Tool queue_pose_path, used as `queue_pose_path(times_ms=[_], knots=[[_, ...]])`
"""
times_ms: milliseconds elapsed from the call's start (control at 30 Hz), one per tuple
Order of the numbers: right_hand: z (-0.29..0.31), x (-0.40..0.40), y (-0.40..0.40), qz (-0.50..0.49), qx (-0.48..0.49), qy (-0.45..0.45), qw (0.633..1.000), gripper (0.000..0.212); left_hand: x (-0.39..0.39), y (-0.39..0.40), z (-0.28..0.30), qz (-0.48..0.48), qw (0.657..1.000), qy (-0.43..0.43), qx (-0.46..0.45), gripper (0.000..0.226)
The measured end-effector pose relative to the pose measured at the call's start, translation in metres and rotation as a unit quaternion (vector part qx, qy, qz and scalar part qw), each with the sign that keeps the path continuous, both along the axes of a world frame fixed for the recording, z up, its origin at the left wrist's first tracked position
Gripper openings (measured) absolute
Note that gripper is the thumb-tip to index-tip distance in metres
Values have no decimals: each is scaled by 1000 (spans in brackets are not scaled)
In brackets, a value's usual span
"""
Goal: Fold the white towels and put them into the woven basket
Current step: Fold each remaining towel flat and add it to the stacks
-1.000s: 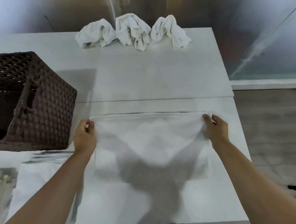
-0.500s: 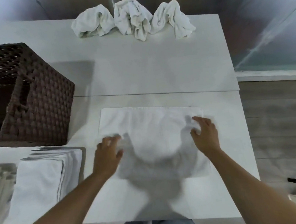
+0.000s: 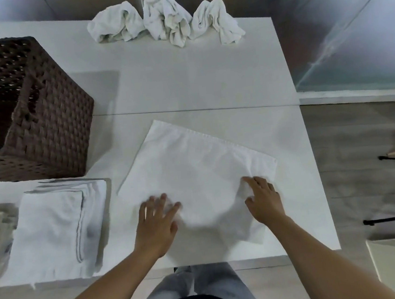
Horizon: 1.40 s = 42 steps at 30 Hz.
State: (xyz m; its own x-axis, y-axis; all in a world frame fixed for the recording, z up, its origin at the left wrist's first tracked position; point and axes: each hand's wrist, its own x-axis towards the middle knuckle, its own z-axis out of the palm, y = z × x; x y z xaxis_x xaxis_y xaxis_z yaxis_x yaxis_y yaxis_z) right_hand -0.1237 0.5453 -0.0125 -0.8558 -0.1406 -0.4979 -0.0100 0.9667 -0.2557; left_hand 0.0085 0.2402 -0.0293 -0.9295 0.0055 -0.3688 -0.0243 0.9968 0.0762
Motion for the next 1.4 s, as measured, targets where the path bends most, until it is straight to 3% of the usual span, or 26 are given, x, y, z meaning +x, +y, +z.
queue_pose_path(times_ms=[233,433,600,800,933,1033,1200,1400], knots=[[1,92,1,-63,31,1,998,53,-29,-6,-1,35,999,-13,-31,57],[4,146,-21,-27,20,-27,999,53,-48,6,5,42,996,-66,-38,82],[6,152,-23,9,42,-30,999,59,-5,23,2,-10,997,-78,13,90],[2,160,-4,103,58,-1,993,82,78,64,-9,-78,992,15,101,82],[-8,160,15,145,37,6,989,104,110,82,-21,-46,995,-32,79,112],[-17,154,26,178,37,25,983,107,120,92,-30,-14,999,-1,49,125],[-46,159,41,191,16,145,971,100,119,102,-33,18,998,53,43,110],[-49,161,63,212,-39,225,950,75,120,100,-33,75,982,91,146,49]])
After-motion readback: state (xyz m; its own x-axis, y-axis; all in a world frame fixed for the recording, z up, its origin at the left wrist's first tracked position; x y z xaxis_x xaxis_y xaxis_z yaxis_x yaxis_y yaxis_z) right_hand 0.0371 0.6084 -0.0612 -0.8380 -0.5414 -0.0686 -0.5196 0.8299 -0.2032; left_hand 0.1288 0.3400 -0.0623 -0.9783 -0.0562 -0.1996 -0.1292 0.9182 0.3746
